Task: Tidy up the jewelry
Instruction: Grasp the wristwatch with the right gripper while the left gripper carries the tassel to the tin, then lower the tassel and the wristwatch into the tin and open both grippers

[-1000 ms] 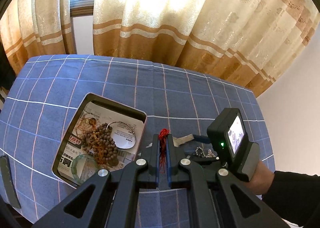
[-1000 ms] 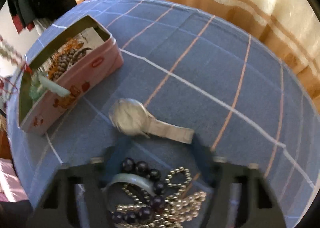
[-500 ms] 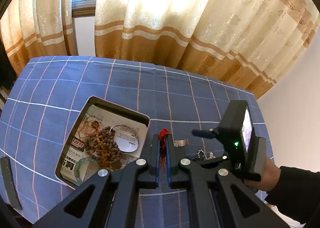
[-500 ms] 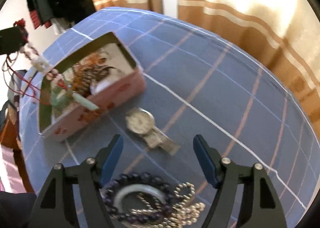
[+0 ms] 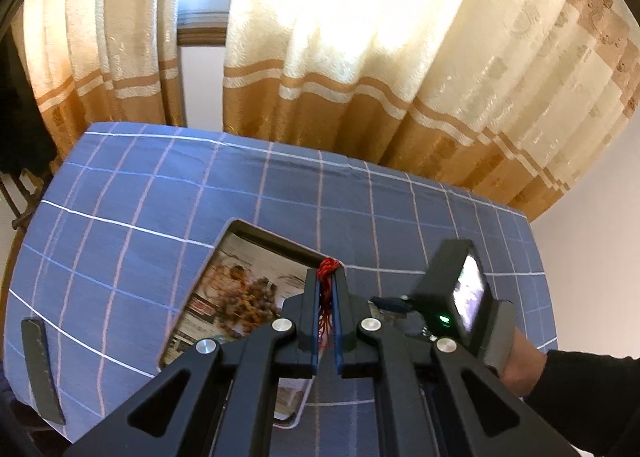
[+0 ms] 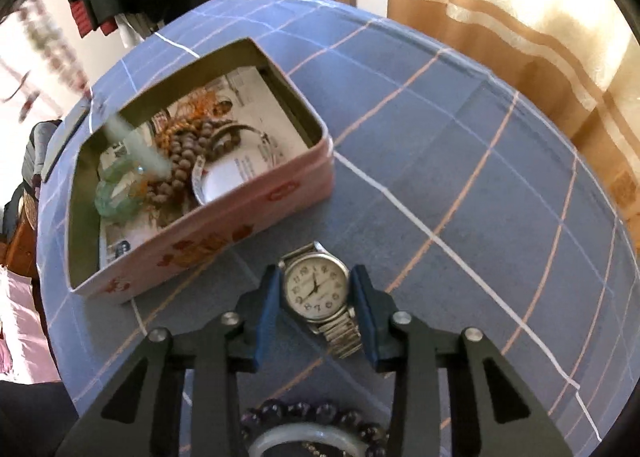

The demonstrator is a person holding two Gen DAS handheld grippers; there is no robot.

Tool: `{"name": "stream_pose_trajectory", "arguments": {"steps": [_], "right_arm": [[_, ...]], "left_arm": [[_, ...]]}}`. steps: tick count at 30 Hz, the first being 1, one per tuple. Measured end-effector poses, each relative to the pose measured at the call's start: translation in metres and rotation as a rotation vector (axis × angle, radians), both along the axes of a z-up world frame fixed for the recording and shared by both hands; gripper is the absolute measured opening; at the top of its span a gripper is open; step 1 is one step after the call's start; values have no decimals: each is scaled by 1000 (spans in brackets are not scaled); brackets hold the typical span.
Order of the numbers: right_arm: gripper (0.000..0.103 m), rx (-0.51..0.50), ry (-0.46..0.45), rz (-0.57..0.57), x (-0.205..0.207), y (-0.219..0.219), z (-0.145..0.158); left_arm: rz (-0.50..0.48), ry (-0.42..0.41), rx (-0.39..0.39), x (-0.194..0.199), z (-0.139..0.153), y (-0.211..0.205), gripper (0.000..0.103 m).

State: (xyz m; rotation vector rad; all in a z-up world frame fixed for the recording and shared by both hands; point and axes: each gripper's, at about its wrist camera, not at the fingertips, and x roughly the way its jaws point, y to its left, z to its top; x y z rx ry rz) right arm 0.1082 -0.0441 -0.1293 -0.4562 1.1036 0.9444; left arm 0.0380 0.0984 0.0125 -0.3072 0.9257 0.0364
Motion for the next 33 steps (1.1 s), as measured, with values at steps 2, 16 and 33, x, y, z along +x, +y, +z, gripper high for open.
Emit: {"name": "stream_pose_trajectory", "arguments": {"steps": [2,16,33], "right_arm": [[39,24,-4,-8,-1,-4,10],[39,291,-54,-28,0,46,106],[39,168,-14,-46,-1,87,44]], "left_arm": [[6,-7,0,-1,4,6,4],[19,34,29,-5,-14,33,4],[-22,174,56,0,-82,41,4]]}}
